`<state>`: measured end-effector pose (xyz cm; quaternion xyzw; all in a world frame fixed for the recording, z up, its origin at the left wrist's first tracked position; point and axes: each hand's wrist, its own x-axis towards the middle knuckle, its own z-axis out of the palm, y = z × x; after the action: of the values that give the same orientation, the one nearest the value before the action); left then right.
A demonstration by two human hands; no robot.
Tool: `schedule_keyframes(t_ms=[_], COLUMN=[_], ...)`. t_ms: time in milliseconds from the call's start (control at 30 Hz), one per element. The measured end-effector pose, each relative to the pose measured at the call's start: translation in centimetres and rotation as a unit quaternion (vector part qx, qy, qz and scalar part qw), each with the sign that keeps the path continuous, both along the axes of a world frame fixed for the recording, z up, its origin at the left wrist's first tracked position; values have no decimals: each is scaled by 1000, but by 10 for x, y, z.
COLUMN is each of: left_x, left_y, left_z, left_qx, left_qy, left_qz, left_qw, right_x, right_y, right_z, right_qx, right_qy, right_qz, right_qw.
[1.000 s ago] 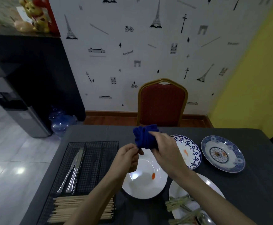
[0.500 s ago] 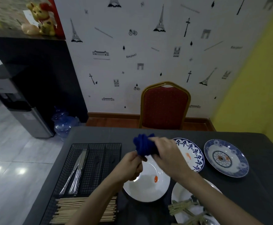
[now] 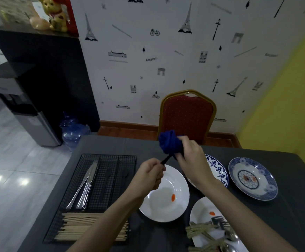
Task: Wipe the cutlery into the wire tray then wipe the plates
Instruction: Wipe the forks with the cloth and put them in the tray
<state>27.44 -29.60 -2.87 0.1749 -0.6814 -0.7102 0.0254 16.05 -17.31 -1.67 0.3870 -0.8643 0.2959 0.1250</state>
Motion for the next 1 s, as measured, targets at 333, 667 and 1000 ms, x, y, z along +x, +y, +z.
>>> schedule_keyframes(t_ms=[333,667,1000], left_x=[9,14,26], left_y=[-4,0,0], left_z=[-5,-7,-20], left_qx=[-35,-38,57], left_qy=[-6,0,-19], left_qz=[6,-3,38], left_qw=[999,999,997], right_x=[8,23,-27], right_y=[0,4,23], right_z=[-10,-20,-7], right_qx=[-27,-18,-44], right_qy=[-53,-60,-171], right_qz=[-9,31,-72], right_qw=[998,998,982])
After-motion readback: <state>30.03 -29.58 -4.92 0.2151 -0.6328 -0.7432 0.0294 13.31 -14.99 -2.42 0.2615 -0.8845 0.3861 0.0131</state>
